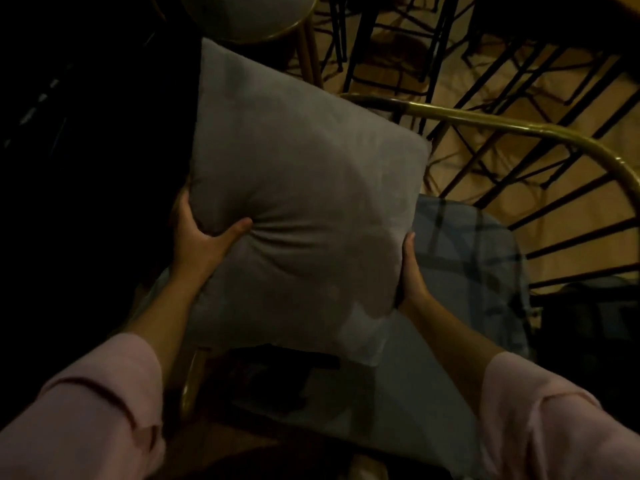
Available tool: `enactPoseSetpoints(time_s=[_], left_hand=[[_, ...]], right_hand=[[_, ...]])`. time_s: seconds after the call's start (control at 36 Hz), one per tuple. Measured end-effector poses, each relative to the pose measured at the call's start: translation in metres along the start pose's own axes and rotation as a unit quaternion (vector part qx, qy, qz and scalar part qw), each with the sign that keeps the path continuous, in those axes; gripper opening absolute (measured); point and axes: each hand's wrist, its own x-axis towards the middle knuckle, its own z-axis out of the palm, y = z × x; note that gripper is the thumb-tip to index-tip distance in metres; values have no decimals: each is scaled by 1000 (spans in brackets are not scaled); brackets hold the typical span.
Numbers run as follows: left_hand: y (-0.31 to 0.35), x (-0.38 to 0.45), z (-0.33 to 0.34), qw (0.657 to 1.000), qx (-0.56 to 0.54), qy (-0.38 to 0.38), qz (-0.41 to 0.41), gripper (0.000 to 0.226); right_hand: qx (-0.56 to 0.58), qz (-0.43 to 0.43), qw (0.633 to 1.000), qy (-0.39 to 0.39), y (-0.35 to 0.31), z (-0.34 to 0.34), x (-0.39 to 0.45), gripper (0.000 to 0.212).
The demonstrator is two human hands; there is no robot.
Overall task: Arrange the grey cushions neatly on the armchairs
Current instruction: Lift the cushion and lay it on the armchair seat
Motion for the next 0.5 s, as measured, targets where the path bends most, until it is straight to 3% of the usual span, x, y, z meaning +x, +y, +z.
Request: enactPoseSetpoints(time_s=[0.06,0.17,0.36,0.5], left_hand=[[12,-6,-2,1000,-17,22,-9,124],[33,-25,10,998,-36,41,-15,112],[27,-101,63,994,-79,-34,-66,91],[0,-138,91,980,-80,-118,-139,103]], right_hand=[[-20,-21,1000,-5,-7,-7,-19,111],[-66,-92,993,17,-14,-30,-58,98],[-99,-157,976,113,6,-112,-121,102],[-133,-162,964,166,37,-155,-147,110]])
